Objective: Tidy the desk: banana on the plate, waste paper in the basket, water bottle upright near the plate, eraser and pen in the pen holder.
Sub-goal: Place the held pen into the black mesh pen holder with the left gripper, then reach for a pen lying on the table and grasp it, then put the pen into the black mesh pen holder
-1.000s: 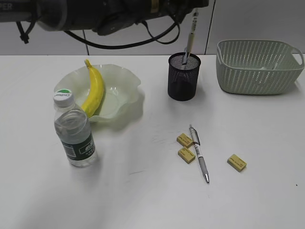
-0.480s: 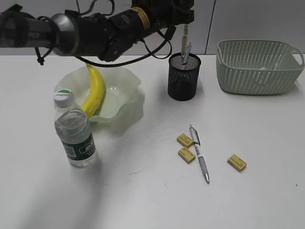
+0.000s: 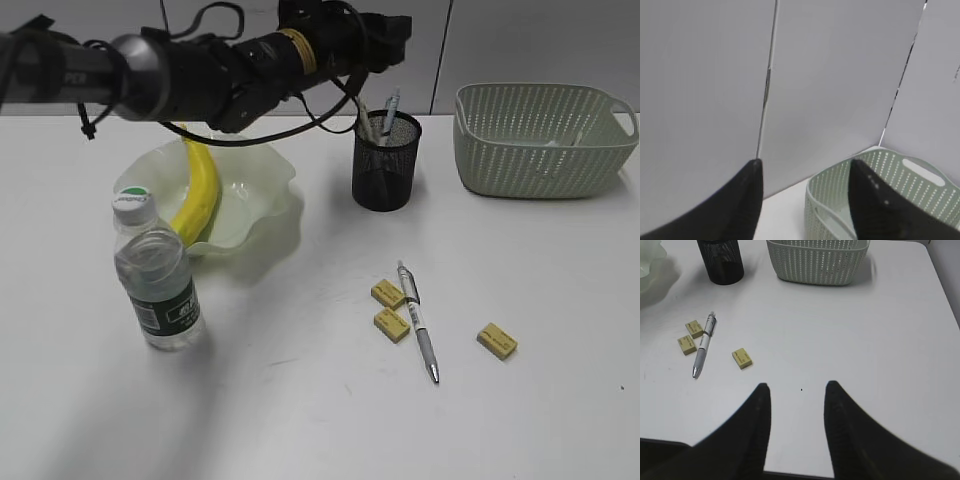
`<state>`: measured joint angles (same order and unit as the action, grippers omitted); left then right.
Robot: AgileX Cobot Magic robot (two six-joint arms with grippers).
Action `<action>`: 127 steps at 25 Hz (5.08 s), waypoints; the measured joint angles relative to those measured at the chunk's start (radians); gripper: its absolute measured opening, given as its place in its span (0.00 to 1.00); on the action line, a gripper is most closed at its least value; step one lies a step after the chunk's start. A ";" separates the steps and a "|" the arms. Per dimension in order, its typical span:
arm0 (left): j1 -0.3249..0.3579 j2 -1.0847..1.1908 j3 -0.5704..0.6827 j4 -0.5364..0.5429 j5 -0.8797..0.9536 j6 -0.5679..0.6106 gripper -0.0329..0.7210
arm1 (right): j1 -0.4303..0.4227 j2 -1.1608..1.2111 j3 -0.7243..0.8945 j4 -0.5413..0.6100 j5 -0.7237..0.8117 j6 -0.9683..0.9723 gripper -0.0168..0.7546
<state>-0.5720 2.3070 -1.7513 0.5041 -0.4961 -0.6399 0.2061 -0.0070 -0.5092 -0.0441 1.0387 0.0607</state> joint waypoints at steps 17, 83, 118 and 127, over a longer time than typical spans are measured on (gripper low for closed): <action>-0.171 -0.779 0.560 -0.016 1.051 0.102 0.35 | 0.000 0.000 0.000 0.000 0.000 0.000 0.41; 0.396 -2.313 1.212 -0.386 1.559 0.409 0.54 | 0.241 2.067 -0.780 0.164 -0.406 0.037 0.52; 0.396 -2.313 1.212 -0.391 1.559 0.411 0.49 | 0.277 1.655 -0.568 -0.184 -1.354 0.142 0.23; 0.396 -2.313 1.212 -0.393 1.559 0.411 0.45 | 0.216 1.956 -0.583 0.197 -1.911 -0.206 0.23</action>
<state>-0.1759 -0.0061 -0.5397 0.1109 1.0627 -0.2294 0.4222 1.9489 -1.0922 0.1526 -0.8727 -0.1453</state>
